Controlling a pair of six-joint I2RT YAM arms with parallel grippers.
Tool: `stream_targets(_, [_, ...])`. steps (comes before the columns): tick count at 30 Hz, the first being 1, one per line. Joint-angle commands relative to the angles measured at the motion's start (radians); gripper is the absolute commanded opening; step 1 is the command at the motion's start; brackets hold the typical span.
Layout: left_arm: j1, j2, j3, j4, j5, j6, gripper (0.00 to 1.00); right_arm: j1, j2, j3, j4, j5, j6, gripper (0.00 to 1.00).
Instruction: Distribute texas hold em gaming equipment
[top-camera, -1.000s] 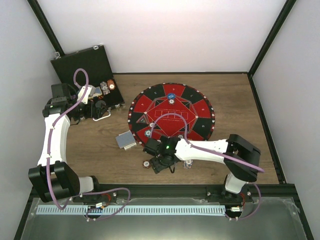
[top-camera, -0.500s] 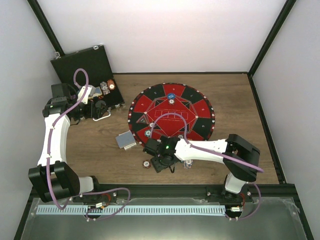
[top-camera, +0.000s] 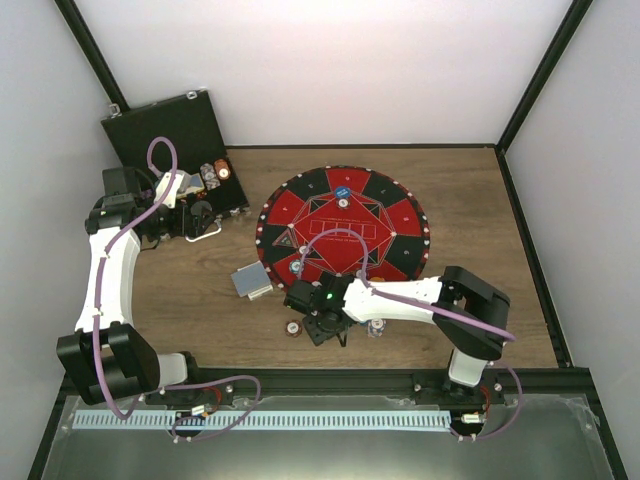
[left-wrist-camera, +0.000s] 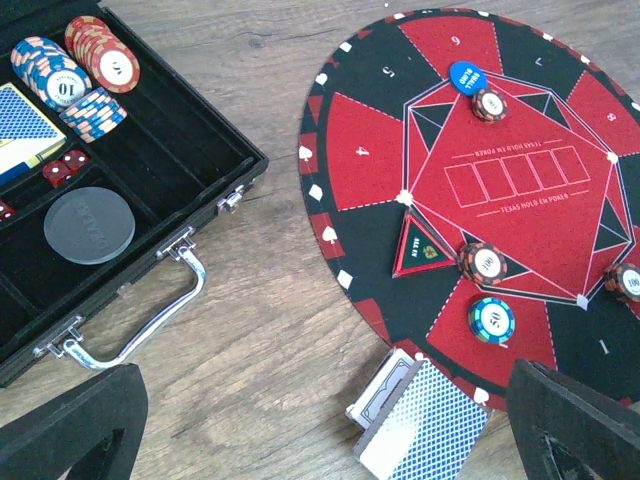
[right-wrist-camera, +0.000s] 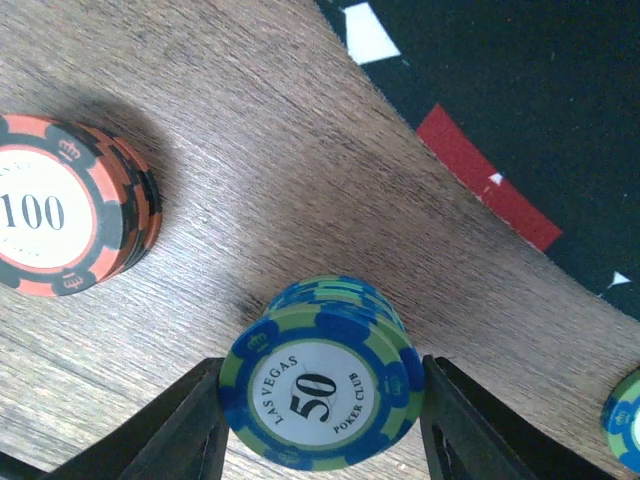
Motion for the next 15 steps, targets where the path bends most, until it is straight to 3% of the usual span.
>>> stream_targets(1, [0.005, -0.002, 0.012, 0.000, 0.007, 0.009, 1.00, 0.006, -0.002, 0.023, 0.008, 0.023, 0.003, 0.52])
stream_targets(15, [0.005, -0.005, 0.005, 0.000, 0.011, 0.007, 1.00, 0.006, -0.008, 0.046, -0.011, 0.032, -0.001, 0.53])
